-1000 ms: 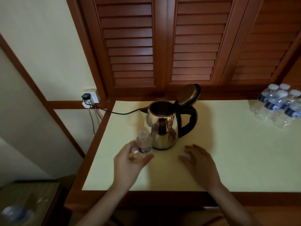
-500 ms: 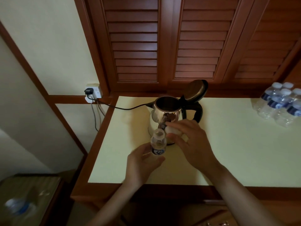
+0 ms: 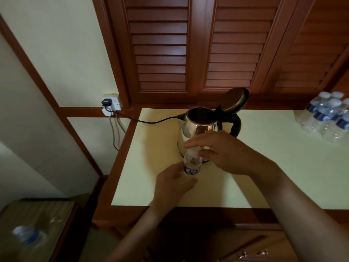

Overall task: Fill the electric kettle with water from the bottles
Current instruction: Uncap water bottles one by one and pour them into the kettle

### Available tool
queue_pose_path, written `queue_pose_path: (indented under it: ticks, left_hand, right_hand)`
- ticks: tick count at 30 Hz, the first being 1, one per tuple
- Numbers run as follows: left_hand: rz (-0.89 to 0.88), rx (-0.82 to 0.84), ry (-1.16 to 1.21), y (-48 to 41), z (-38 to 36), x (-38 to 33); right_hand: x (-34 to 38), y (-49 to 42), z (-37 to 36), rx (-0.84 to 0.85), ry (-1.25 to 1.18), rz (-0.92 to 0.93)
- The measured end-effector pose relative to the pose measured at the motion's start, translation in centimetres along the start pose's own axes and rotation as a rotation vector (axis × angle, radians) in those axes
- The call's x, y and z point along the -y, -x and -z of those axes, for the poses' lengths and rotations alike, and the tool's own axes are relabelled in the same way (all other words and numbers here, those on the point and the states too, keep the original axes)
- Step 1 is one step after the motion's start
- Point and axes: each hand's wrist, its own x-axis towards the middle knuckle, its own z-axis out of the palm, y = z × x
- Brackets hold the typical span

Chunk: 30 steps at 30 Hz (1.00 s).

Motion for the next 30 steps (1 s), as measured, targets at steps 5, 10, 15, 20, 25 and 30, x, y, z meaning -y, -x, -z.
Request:
queue_pose_path:
  ticks: [5, 10, 15, 20, 25, 30]
  left_hand:
    - [0.011, 0.008, -0.027, -0.2, 0.0, 0.5]
    - [0.011, 0.008, -0.024, -0.4, 0.1, 0.7]
    - [0.002, 0.039, -0.024, -0.4, 0.1, 0.9]
    - [-0.017, 0.082, -0.006, -0.5, 0.4, 1.0]
    - [-0.063, 0.1, -0.07, -0.7, 0.6, 1.2]
    - [-0.121, 0.082, -0.062, -0.4, 0.5, 1.1]
  right_hand:
    - [0.7, -0.6, -1.3, -0.145, 0.291, -0.1]
    - [0.7, -0.5, -0.8, -0.062, 0.281, -0.093]
    - [0.7, -0.3, -1.3, -0.128, 0.194, -0.09]
    - [1.3, -0.5, -1.7, -0.187, 0.288, -0.132]
    - [1.7, 0.3, -1.3, -0.149, 0.207, -0.124]
    - [2.9, 0.2, -2.7, -0.334, 0.404, -0.156]
